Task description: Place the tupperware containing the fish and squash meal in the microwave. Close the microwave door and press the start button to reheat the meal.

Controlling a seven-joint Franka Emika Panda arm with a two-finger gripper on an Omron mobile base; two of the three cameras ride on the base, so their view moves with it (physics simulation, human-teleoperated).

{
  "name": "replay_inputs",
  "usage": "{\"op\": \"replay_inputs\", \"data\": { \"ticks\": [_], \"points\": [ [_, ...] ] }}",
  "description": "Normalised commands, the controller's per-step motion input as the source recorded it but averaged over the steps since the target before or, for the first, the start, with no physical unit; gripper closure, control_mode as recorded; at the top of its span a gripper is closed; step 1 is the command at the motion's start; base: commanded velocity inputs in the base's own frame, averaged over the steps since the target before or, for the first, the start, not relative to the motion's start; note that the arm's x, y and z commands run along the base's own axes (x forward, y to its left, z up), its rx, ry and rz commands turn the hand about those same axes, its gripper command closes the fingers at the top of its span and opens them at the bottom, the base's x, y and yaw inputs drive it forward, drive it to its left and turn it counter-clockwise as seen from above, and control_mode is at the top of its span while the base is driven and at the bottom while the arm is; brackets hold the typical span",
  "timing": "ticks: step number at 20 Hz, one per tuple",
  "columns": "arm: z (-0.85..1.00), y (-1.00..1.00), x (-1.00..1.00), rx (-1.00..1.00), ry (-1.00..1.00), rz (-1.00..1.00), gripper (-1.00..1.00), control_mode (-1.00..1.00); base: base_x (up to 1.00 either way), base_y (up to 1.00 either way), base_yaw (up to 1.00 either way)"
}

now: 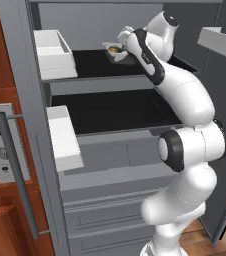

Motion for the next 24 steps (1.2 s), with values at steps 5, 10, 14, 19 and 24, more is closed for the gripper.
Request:
{"op": "replay_inputs", "data": {
  "ticks": [5,10,14,19,24],
  "points": [
    [-0.03,0.08,0.43,0.00,0.03,0.00,-1.00,-1.00,0.00,0.00,0.00],
    [-0.10,0.09,0.43,0.00,0.04,0.00,-1.00,-1.00,0.00,0.00,0.00],
    [-0.10,0.13,0.43,0.00,0.04,0.00,-1.00,-1.00,0.00,0.00,0.00],
    [-0.07,0.12,0.37,0.00,0.02,0.00,-1.00,-1.00,0.00,0.00,0.00],
    [-0.06,0.06,0.23,0.00,0.00,-0.01,-1.00,-1.00,0.00,0.00,0.00]
  ]
}}
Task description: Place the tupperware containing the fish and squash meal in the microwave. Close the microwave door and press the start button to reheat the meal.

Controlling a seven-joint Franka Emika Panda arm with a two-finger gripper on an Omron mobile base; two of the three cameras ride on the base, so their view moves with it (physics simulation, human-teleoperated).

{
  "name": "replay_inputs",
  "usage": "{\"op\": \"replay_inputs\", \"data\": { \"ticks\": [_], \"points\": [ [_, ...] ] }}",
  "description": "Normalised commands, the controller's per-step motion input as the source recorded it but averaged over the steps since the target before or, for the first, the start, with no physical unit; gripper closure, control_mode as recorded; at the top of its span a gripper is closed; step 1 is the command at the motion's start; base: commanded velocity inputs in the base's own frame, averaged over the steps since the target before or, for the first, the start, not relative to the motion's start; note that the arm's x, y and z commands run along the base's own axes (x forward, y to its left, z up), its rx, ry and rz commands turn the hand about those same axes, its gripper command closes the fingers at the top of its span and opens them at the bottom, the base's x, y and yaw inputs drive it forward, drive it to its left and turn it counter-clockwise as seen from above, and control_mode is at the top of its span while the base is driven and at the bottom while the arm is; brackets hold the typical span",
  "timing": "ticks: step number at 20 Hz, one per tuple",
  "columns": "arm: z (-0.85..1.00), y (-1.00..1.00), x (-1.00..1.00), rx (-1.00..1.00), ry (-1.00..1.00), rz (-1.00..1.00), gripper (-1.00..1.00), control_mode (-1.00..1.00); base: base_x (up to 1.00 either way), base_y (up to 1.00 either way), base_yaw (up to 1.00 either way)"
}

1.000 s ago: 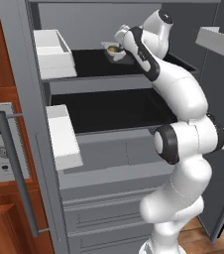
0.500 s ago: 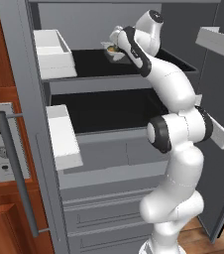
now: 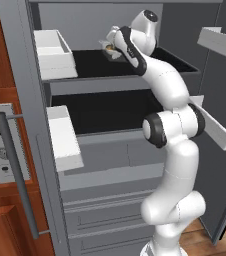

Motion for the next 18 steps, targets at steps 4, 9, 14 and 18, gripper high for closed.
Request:
{"op": "replay_inputs", "data": {
  "ticks": [4,9,14,18],
  "points": [
    [-0.10,0.00,0.04,0.00,0.00,-0.08,-1.00,-1.00,0.00,0.00,0.00],
    [-0.04,0.00,0.00,0.00,0.00,-0.17,-1.00,-1.00,0.00,0.00,0.00],
    [-0.13,0.00,0.00,0.00,0.00,-0.18,-1.00,-1.00,0.00,0.00,0.00],
    [-0.18,0.00,0.03,0.00,0.00,-0.16,-1.00,-1.00,0.00,0.00,0.00]
  ]
}}
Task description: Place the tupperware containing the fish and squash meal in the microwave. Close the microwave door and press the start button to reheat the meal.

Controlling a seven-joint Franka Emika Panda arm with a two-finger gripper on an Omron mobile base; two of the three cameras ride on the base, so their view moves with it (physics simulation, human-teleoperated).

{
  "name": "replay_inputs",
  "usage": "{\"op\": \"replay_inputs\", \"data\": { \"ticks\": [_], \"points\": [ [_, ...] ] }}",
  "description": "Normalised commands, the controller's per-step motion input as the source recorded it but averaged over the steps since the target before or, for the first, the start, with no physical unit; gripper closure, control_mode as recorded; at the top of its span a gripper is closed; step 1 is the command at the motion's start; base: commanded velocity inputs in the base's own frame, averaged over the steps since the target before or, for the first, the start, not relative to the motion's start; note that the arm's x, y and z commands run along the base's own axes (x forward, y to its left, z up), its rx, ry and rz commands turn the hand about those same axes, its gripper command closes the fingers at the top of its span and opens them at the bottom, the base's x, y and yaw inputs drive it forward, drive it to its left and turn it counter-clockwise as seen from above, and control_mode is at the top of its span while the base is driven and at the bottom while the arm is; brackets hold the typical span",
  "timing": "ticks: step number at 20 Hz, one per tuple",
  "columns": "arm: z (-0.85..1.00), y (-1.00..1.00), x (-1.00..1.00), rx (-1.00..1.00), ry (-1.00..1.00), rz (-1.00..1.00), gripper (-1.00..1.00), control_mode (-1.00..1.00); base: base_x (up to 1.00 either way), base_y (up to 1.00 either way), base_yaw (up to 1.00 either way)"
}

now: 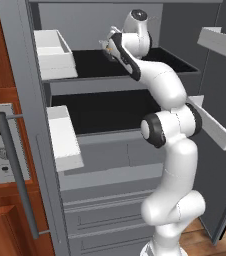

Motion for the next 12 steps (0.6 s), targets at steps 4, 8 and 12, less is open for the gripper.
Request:
{"op": "replay_inputs", "data": {
  "ticks": [4,8,12],
  "points": [
    [-0.20,0.00,0.11,0.00,0.00,-0.16,1.00,-1.00,0.00,0.00,0.00],
    [-0.17,0.00,0.10,0.00,0.01,-0.14,1.00,-1.00,0.00,0.00,0.00],
    [-0.07,0.00,0.01,0.00,0.00,-0.07,1.00,-1.00,0.00,0.00,0.00]
  ]
}}
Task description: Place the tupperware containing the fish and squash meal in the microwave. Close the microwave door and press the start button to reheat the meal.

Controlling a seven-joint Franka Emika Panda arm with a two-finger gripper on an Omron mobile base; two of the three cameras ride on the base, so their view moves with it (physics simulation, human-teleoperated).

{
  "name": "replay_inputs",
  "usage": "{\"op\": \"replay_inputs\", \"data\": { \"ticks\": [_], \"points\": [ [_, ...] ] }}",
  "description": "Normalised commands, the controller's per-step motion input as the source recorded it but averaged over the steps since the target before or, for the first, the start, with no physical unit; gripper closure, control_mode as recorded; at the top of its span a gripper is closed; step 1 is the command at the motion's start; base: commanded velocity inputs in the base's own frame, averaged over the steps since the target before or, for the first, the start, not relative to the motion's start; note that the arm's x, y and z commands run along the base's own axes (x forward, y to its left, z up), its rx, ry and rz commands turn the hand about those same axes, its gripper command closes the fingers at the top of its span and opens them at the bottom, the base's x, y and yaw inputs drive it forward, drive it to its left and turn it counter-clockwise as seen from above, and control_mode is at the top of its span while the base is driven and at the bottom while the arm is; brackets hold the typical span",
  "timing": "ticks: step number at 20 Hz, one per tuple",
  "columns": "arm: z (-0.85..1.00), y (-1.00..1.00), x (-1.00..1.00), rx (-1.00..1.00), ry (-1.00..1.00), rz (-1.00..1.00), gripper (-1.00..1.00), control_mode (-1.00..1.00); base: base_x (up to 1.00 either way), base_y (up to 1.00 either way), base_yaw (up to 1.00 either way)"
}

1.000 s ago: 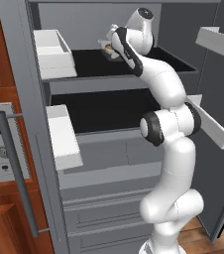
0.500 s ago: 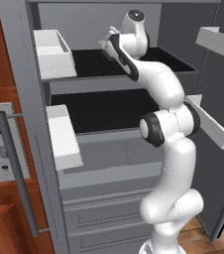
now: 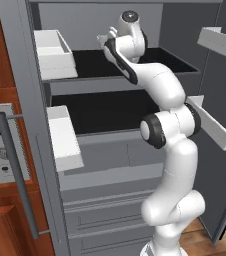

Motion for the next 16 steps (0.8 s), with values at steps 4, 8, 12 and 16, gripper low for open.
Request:
{"op": "replay_inputs", "data": {
  "ticks": [4,8,12,16],
  "points": [
    [0.00,0.00,0.00,0.00,0.00,0.00,1.00,-1.00,0.00,0.00,0.00],
    [0.00,0.00,-0.19,0.00,0.00,0.00,1.00,-1.00,0.00,0.00,0.00],
    [0.00,-0.01,-0.47,0.00,0.00,-0.04,1.00,-1.00,0.00,0.00,0.00],
    [0.00,-0.05,-0.43,0.00,-0.01,-0.06,1.00,-1.00,0.00,0.00,0.00]
  ]
}}
